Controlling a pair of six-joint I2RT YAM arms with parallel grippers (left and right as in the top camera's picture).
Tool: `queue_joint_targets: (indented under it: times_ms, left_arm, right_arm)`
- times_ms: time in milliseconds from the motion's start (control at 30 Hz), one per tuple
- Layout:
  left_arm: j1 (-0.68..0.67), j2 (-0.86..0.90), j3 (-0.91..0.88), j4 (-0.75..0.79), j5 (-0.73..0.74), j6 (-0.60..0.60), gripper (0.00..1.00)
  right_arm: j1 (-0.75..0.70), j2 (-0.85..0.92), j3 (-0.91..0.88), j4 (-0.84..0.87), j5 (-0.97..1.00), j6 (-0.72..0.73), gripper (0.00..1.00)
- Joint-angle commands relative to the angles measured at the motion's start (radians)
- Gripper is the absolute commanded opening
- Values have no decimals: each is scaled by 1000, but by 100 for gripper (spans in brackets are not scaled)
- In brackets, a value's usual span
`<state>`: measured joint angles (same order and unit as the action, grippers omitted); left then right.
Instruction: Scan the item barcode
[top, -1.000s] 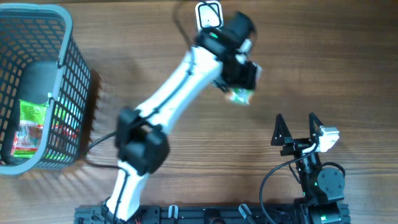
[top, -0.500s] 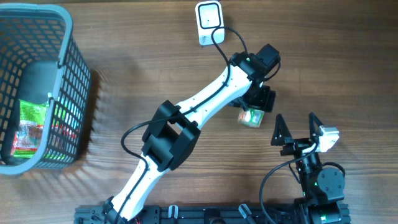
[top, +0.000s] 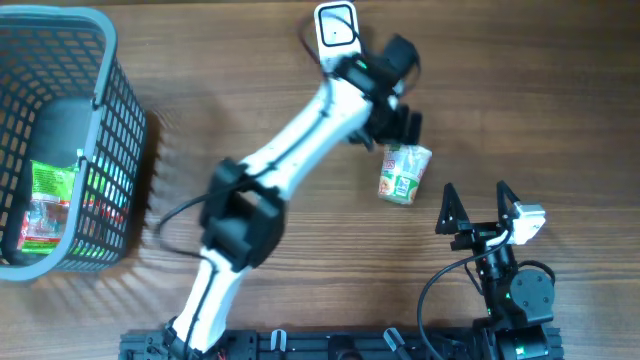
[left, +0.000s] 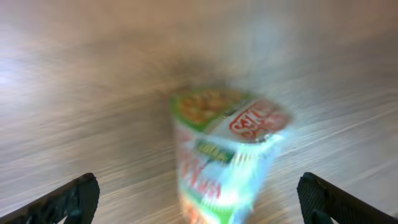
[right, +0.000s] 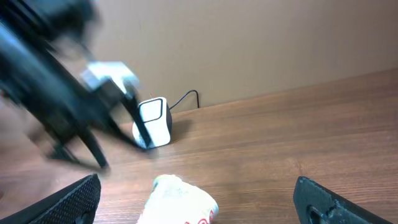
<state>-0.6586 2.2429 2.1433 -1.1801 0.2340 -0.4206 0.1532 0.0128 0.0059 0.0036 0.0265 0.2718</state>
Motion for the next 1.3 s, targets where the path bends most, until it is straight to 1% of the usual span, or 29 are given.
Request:
queue_joint_targets:
  times_ms: [0, 100, 233, 333, 433, 500, 633, 800, 900, 967, 1267]
  left_arm:
    - [209, -262, 80, -27, -8, 24, 100]
    - [452, -428, 80, -71, -16, 24, 100]
    - [819, -564, 80, -172, -78, 24, 100]
    - [1071, -585, 80, -243, -173, 24, 100]
    - [1240, -559, 72, -312, -213, 24, 100]
    - [1326, -543, 21, -344, -214, 24, 100]
    - [1390, -541, -125, -310, -213, 18, 100]
    - [1442, -541, -394, -135, -218, 16, 100]
    - [1449, -541, -533, -41, -237, 6, 100]
    - [1449, -541, -590, 6, -245, -15, 100]
    - [1449, -541, -850, 275, -247, -37, 100]
  right_arm:
    - [-6, -5, -1, 5, -10, 1, 100]
    - [-6, -5, -1, 5, -10, 1, 100]
    - [-6, -5, -1, 5, -10, 1, 100]
    - [-6, -5, -1, 5, -10, 1, 100]
    - [-6, -5, -1, 5, -10, 1, 100]
    - [-6, -5, -1, 5, -10, 1, 100]
    - [-6, -5, -1, 5, -10, 2, 100]
    - [-6, -5, -1, 5, -10, 1, 100]
    - [-6, -5, -1, 5, -10, 0, 100]
    - [-6, -5, -1, 5, -10, 1, 100]
    - [-6, -5, -1, 5, -10, 1, 100]
